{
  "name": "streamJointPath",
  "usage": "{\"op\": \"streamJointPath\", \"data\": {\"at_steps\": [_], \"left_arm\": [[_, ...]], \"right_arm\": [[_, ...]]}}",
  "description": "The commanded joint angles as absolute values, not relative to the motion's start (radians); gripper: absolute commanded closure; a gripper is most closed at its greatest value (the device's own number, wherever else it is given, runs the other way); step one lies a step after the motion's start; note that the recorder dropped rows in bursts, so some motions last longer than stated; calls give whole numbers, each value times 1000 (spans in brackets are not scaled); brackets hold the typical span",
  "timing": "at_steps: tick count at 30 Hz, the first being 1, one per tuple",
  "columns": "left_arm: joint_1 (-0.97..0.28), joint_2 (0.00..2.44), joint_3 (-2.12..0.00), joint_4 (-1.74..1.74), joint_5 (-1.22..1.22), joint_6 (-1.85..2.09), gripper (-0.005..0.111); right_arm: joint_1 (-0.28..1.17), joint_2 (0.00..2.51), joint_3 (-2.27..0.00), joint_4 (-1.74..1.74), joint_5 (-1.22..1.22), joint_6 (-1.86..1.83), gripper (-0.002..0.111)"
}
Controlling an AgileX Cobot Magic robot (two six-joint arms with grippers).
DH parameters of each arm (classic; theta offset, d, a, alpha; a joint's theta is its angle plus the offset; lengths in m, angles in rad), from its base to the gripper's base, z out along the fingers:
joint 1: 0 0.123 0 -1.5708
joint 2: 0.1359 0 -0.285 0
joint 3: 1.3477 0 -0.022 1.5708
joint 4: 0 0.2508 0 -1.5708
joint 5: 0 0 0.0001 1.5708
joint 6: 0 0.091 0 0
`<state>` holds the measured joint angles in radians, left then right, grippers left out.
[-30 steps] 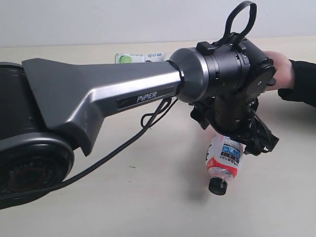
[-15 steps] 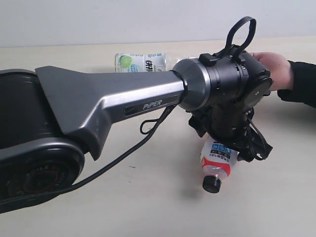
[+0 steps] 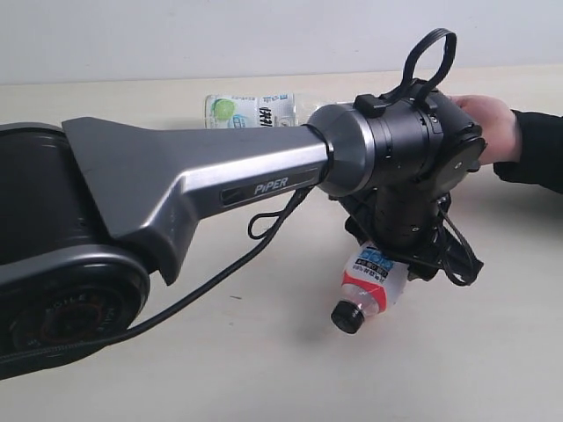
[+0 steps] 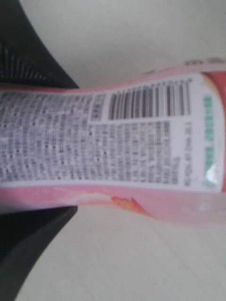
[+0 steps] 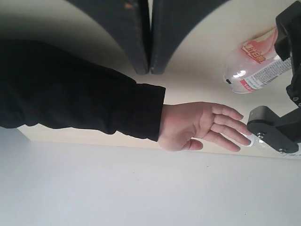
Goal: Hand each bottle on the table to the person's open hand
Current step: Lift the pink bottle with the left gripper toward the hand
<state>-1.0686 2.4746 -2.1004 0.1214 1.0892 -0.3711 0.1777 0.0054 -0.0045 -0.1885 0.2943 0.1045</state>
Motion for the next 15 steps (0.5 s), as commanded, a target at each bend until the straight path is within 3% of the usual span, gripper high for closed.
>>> {"op": "streamJointPath", "data": {"at_steps": [1, 15], "left_arm": [[-1067, 2467, -2105, 127, 1144, -356, 107], [-1082, 2349, -2105, 121, 1215, -337, 107]], "right_arm": [[175, 0, 0, -190, 287, 102, 108], [175, 0, 0, -190, 287, 102, 108]]}}
